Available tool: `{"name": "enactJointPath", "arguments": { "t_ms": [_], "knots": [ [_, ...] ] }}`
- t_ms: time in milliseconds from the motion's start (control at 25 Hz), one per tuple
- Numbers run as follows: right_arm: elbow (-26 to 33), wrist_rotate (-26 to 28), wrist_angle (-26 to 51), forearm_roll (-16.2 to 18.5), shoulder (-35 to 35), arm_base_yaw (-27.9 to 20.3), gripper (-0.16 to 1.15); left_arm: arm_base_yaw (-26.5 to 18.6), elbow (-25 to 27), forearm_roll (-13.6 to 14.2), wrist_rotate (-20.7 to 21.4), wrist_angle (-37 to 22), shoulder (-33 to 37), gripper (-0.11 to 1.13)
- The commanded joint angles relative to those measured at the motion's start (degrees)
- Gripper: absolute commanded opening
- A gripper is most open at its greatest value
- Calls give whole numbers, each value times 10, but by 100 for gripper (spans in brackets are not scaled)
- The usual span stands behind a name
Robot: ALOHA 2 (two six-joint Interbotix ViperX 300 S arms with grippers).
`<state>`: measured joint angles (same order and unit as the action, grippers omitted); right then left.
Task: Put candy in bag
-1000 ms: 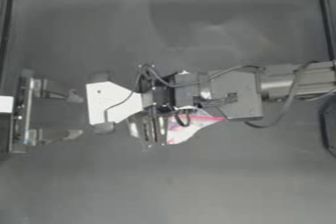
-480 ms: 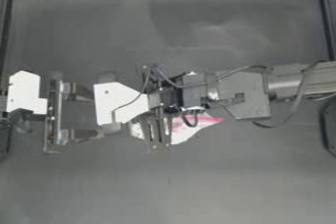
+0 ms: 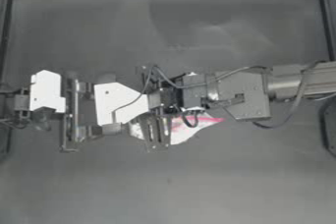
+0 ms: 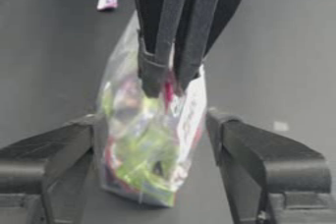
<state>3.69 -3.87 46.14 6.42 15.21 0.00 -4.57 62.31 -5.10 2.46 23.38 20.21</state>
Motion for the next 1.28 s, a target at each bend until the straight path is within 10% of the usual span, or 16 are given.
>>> {"name": "enactJointPath", "arguments": {
  "t_ms": [40,1280],
  "knots": [
    [6,1,-4,1,-28,1,6,-1,-16,-1,1,16,-6,87],
    [2,0,-15,-1,-28,1,6,-1,-28,-1,1,25,-33,63]
  ]
}}
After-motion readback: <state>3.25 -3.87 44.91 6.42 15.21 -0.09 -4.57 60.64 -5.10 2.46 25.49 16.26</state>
